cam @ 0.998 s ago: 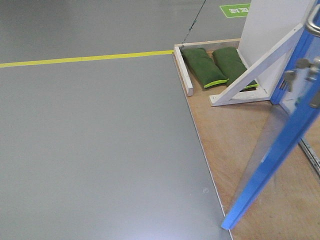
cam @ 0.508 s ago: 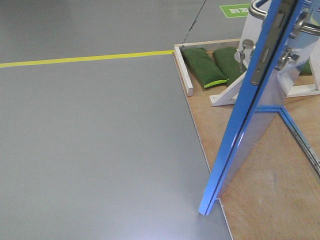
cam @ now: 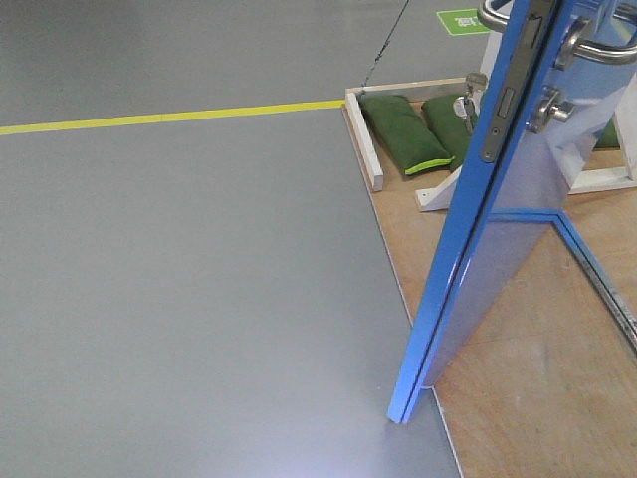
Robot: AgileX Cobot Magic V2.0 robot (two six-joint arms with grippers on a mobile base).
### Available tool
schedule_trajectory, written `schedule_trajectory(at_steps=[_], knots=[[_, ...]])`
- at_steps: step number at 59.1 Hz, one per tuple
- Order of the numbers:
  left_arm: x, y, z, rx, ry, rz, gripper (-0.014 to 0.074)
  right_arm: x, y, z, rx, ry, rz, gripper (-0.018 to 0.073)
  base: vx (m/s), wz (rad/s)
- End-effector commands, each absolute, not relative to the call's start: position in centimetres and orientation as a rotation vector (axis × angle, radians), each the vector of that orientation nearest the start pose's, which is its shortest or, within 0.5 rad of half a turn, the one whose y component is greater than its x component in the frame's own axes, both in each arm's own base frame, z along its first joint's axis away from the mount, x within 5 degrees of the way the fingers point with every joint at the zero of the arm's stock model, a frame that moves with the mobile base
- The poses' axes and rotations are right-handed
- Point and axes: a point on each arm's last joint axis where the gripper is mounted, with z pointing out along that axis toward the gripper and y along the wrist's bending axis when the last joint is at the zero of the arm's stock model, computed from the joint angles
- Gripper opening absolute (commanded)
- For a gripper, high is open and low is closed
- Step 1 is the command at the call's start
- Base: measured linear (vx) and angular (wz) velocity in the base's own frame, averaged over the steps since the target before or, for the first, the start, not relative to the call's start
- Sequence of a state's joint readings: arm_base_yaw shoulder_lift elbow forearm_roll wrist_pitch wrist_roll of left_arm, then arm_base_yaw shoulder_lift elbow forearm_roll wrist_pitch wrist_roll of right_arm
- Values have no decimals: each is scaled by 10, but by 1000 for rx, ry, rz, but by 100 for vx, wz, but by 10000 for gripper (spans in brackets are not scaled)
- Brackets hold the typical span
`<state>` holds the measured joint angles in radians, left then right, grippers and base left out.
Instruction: Move to blue door and open it
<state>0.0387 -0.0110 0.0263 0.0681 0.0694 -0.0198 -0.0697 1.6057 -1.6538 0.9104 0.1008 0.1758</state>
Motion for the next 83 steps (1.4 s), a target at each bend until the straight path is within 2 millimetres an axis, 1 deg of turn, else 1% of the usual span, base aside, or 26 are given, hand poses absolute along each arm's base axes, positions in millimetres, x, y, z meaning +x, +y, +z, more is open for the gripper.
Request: schedule_trajectory(at_steps=[1,7,12,19,83], knots=[[54,2,217,7,1445,57,73,370,8,490,694,1373,958,-1,0,-1],[54,2,217,7,1445,57,73,370,15,487,677,1416,983,-1,0,-1],[54,2,217,7,1444,57,73,371,21,481,658,1491,1007,-1,0,-1],[54,2,217,7,1444,57,73,370,24,477,642,1549,1024,-1,0,0],[54,2,217,7,1444,57,73,371,24,476,642,1555,1025,-1,0,0]])
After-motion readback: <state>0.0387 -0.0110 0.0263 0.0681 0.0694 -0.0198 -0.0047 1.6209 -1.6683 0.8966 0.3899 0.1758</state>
